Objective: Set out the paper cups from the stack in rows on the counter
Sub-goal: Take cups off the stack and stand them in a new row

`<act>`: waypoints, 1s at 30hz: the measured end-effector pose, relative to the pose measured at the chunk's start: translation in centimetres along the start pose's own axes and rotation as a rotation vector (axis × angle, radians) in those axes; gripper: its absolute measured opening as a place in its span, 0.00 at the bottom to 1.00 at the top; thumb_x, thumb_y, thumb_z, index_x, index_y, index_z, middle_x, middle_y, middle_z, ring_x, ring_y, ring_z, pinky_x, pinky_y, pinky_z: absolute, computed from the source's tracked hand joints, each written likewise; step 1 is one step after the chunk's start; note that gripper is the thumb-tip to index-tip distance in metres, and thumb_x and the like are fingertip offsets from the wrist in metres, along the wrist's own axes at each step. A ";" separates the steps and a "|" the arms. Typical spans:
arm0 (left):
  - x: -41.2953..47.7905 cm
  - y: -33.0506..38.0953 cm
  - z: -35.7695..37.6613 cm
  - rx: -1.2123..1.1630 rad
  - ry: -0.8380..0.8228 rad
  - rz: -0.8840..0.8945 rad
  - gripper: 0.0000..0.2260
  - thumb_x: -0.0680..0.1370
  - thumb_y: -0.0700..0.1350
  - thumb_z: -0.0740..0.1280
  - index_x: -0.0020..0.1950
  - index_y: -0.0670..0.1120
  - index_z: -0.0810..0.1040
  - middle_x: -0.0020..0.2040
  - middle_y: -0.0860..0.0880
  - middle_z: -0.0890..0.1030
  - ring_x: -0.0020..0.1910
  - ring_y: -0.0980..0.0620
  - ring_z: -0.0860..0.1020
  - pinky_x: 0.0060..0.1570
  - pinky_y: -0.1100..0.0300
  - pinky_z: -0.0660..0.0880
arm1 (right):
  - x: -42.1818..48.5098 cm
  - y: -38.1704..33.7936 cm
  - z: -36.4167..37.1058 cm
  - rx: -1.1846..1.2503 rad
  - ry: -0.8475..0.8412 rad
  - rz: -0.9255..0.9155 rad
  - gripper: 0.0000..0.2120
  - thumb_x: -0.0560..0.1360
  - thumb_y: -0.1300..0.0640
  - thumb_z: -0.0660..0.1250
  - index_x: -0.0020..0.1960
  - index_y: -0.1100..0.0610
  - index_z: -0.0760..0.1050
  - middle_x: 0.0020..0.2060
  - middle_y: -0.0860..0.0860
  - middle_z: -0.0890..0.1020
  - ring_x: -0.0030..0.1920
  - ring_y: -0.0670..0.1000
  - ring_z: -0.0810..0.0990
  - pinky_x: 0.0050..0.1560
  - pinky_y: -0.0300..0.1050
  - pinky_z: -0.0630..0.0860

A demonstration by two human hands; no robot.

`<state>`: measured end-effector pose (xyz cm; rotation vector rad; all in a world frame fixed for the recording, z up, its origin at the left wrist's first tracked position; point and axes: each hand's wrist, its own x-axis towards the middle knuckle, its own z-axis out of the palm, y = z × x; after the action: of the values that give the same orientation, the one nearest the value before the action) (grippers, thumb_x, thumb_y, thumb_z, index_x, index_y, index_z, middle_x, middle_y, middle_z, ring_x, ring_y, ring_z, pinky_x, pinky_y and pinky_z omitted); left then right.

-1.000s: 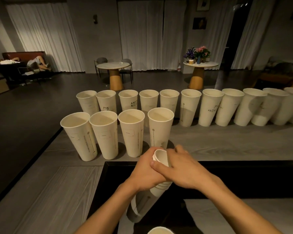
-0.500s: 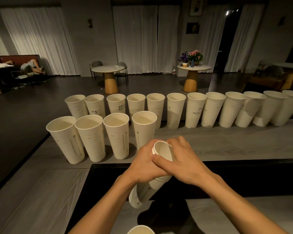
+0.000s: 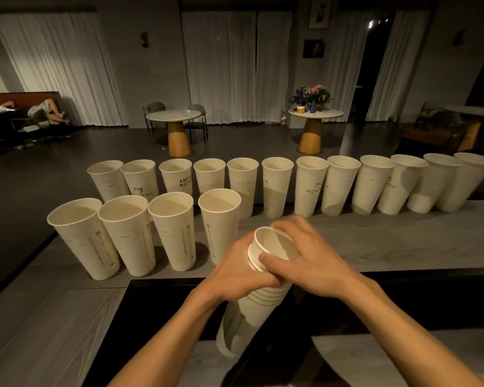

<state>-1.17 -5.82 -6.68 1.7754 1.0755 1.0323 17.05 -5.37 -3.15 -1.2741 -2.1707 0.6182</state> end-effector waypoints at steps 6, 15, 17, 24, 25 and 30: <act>-0.6 -1.6 0.4 -0.008 -0.016 -0.072 0.34 0.62 0.56 0.78 0.66 0.52 0.76 0.58 0.52 0.82 0.57 0.58 0.81 0.54 0.61 0.79 | 0.8 1.0 -5.5 0.501 0.344 -0.012 0.42 0.61 0.35 0.73 0.72 0.45 0.70 0.59 0.42 0.78 0.58 0.40 0.79 0.54 0.36 0.78; -0.4 -2.8 1.7 -0.017 0.012 -0.155 0.32 0.62 0.56 0.80 0.63 0.51 0.77 0.57 0.51 0.82 0.54 0.58 0.82 0.51 0.60 0.80 | -0.1 3.3 -1.9 0.956 0.179 0.046 0.35 0.60 0.51 0.80 0.65 0.57 0.76 0.55 0.53 0.86 0.58 0.54 0.85 0.53 0.48 0.82; -0.6 -3.4 1.7 0.007 0.065 -0.201 0.31 0.60 0.58 0.80 0.60 0.52 0.76 0.55 0.51 0.81 0.51 0.59 0.81 0.47 0.63 0.78 | 1.1 4.1 -2.9 0.960 0.348 0.082 0.34 0.60 0.52 0.83 0.64 0.52 0.76 0.54 0.50 0.87 0.56 0.50 0.85 0.52 0.45 0.83; -0.9 -4.7 1.5 0.057 0.070 -0.272 0.37 0.58 0.63 0.80 0.63 0.54 0.75 0.58 0.54 0.80 0.55 0.58 0.80 0.49 0.67 0.78 | 5.4 5.8 -0.1 0.426 0.175 0.175 0.36 0.65 0.54 0.83 0.68 0.48 0.69 0.57 0.41 0.78 0.58 0.44 0.77 0.57 0.43 0.76; -0.8 -4.8 1.6 0.057 0.079 -0.273 0.36 0.58 0.62 0.80 0.63 0.54 0.75 0.58 0.54 0.80 0.55 0.58 0.80 0.48 0.67 0.78 | 5.9 5.9 0.6 0.391 0.152 0.167 0.37 0.65 0.53 0.84 0.69 0.48 0.69 0.57 0.41 0.77 0.58 0.44 0.77 0.53 0.39 0.75; -1.0 -5.5 1.2 0.071 0.107 -0.310 0.35 0.59 0.62 0.81 0.62 0.55 0.75 0.57 0.53 0.81 0.56 0.54 0.81 0.50 0.61 0.79 | 7.6 6.5 3.6 0.293 0.087 0.159 0.42 0.64 0.49 0.84 0.73 0.51 0.67 0.65 0.47 0.78 0.62 0.47 0.76 0.56 0.43 0.74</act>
<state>-1.89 -5.28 -12.35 1.5585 1.4180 0.9143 15.79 3.93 -8.25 -1.2935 -1.8409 0.8915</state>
